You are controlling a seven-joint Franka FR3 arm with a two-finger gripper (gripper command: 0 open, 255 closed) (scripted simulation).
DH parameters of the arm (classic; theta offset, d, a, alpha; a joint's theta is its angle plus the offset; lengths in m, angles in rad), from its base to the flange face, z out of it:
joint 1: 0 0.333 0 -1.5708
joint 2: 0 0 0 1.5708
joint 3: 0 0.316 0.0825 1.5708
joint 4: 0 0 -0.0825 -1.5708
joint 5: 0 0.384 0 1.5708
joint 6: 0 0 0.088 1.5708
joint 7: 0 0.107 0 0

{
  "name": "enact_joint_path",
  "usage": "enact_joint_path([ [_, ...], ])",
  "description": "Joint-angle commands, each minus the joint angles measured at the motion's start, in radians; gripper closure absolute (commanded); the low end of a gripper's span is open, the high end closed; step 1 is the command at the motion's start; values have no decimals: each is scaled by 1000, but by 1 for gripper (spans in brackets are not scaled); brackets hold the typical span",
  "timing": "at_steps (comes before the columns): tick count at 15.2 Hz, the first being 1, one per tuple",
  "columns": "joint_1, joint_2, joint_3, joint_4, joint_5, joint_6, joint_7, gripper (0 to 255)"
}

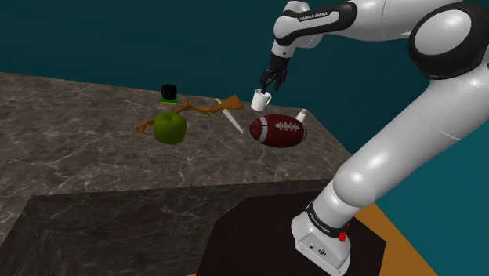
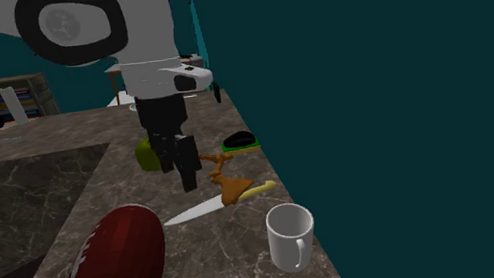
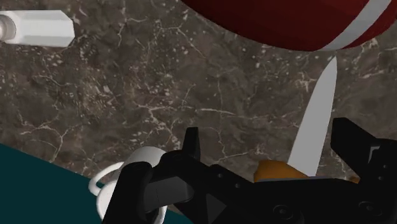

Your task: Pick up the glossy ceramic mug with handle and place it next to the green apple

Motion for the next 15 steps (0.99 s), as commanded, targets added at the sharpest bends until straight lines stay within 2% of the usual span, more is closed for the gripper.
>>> enact_joint_path([
  [1, -7, 72, -15, 55, 15, 19, -29, 0],
  [7, -45, 300, -45, 238, 82, 66, -118, 0],
  [13, -108, 539, -46, 480, 154, 63, -192, 0],
  [15, -112, 552, -44, 483, 157, 73, -195, 0],
])
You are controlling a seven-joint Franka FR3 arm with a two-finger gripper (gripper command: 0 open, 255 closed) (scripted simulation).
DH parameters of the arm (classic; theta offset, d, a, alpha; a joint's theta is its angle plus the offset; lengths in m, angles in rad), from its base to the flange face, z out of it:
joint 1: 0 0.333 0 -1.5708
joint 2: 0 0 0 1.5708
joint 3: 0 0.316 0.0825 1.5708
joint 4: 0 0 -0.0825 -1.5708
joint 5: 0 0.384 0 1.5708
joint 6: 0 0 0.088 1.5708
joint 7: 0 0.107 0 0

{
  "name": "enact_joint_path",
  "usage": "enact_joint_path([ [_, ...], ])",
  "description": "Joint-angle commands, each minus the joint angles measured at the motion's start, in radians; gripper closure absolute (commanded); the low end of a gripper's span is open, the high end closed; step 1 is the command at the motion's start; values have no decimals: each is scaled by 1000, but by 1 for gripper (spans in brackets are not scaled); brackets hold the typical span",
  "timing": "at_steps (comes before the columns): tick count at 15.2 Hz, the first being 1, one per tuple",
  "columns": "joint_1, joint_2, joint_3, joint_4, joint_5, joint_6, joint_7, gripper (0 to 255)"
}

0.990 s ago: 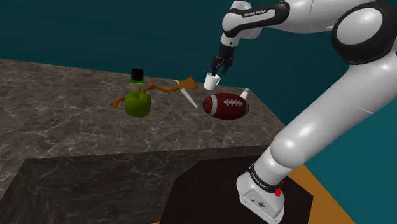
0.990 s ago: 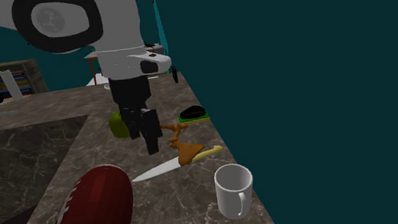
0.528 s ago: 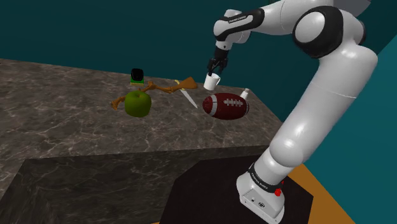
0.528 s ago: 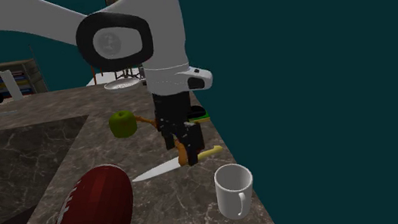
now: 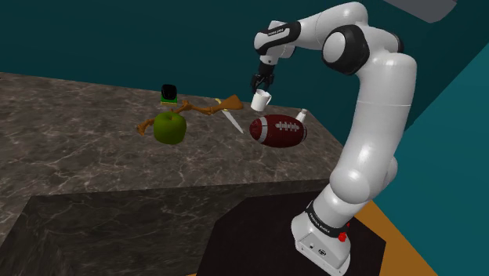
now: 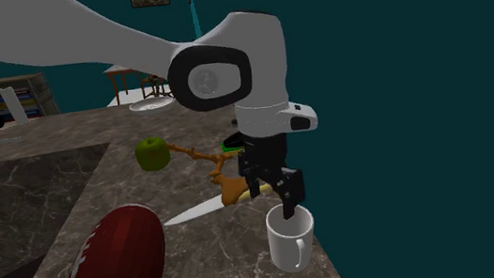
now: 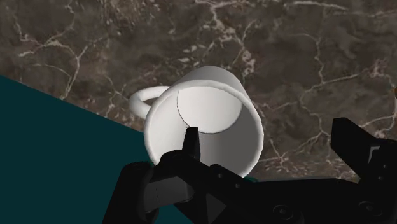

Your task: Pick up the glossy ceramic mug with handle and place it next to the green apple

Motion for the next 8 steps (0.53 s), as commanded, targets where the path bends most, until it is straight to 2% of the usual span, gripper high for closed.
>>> enact_joint_path([
  [1, -4, 16, 1, -2, 5, 18, -4, 0],
  [8, -9, 45, 5, -36, 14, 80, -10, 0],
])
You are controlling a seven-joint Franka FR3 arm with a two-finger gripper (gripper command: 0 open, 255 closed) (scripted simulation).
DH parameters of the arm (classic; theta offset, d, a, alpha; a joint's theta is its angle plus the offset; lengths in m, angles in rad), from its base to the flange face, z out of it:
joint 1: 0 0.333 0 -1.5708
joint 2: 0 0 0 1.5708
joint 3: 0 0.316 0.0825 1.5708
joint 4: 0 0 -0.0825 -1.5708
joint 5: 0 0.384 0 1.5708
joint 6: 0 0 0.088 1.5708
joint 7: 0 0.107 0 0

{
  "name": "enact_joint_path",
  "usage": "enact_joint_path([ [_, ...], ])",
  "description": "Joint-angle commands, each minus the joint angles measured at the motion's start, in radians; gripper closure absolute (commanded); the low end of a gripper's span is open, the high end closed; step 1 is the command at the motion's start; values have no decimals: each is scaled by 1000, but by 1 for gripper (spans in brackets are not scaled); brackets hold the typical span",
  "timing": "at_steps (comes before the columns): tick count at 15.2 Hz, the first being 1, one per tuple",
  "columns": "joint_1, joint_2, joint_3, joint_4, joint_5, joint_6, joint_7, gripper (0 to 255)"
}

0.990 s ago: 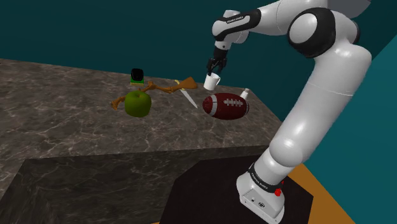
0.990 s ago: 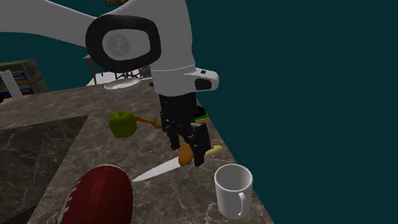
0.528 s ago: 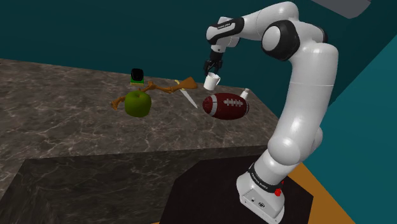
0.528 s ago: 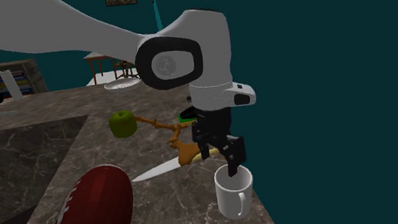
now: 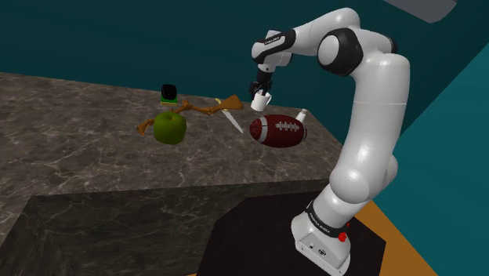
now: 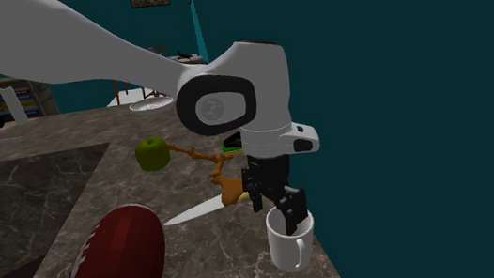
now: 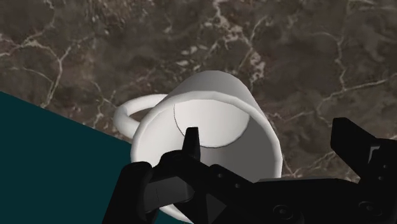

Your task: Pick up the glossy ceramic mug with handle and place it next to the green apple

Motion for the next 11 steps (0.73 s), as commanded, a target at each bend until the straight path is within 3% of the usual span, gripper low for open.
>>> enact_joint_path([
  [1, 0, 0, 0, -3, 0, 4, 0, 0],
  [6, 0, 1, 0, -3, 0, 4, 0, 0],
  [7, 0, 1, 0, -3, 0, 4, 0, 255],
  [11, 0, 1, 0, -3, 0, 4, 0, 255],
])
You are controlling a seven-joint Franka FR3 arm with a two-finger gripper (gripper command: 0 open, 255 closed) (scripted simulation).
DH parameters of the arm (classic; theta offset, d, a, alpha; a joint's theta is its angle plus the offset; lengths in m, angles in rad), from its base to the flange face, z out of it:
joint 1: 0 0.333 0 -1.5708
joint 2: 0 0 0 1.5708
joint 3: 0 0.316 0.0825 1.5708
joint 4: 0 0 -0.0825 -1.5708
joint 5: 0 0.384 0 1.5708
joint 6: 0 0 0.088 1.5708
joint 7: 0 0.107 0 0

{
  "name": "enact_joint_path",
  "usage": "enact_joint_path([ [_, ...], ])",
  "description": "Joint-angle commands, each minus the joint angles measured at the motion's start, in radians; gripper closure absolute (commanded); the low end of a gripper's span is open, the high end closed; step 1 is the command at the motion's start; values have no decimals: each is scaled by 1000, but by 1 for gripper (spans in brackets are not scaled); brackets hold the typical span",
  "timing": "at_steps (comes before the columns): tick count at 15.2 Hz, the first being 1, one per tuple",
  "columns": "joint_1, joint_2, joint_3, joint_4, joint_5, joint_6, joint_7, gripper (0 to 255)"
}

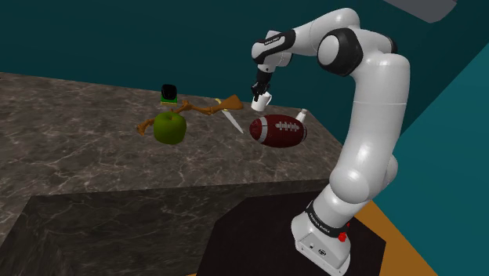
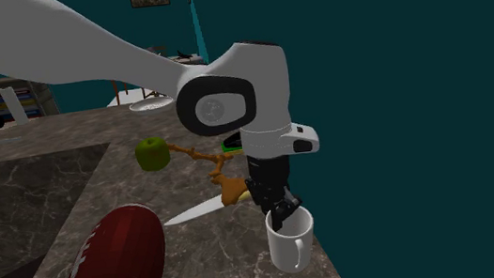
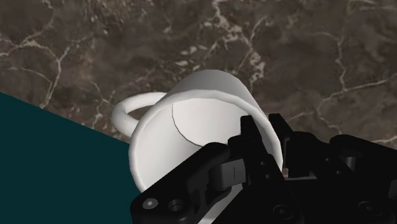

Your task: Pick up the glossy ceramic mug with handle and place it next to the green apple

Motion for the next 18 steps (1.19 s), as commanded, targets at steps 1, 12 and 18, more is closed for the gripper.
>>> enact_joint_path([
  [1, 0, 0, 0, 0, 0, 0, 0, 255],
  [12, 3, -35, -6, 45, -11, -79, 4, 255],
  [18, 4, -58, -10, 93, -18, -149, 5, 255],
])
